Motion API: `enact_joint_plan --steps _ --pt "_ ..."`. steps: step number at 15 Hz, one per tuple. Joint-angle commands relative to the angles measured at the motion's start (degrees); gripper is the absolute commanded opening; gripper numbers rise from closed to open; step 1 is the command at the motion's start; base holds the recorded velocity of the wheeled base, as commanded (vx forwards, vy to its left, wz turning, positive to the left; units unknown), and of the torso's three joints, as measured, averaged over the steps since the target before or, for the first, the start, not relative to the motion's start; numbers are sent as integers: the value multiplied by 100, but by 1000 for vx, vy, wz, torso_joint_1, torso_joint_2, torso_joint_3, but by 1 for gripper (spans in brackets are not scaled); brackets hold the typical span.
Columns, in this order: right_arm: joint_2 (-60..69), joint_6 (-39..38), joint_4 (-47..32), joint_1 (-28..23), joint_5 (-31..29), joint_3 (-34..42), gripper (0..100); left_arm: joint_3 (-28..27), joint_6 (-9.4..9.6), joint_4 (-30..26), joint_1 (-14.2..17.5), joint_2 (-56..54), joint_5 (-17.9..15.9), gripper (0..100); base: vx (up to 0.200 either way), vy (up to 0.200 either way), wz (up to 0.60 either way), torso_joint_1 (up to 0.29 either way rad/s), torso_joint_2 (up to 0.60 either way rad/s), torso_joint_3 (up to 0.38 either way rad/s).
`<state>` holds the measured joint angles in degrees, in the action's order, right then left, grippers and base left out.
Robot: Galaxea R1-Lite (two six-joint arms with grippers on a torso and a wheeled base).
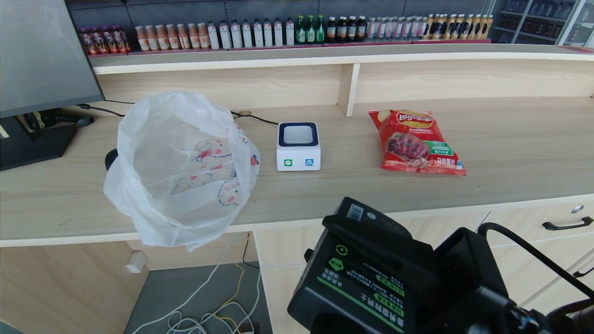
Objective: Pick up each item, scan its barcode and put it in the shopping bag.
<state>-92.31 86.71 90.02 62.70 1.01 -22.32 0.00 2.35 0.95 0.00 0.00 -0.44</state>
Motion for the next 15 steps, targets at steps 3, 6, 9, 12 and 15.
enact_joint_plan --steps 3,6,9,12,15 --pt "152 593 -2 -3 57 -123 0 0 2 2 0 0 0 100 0 0 0 0 0 0" --pt "196 1050 -2 -3 338 -255 0 0 2 2 0 0 0 100 0 0 0 0 0 0" --pt "204 1190 -2 -3 356 -282 0 0 2 2 0 0 0 100 0 0 0 0 0 0" --pt "204 1208 -2 -3 347 -282 0 0 2 2 0 0 0 100 0 0 0 0 0 0" --pt "231 1287 -2 -3 347 -290 0 0 2 2 0 0 0 100 0 0 0 0 0 0"
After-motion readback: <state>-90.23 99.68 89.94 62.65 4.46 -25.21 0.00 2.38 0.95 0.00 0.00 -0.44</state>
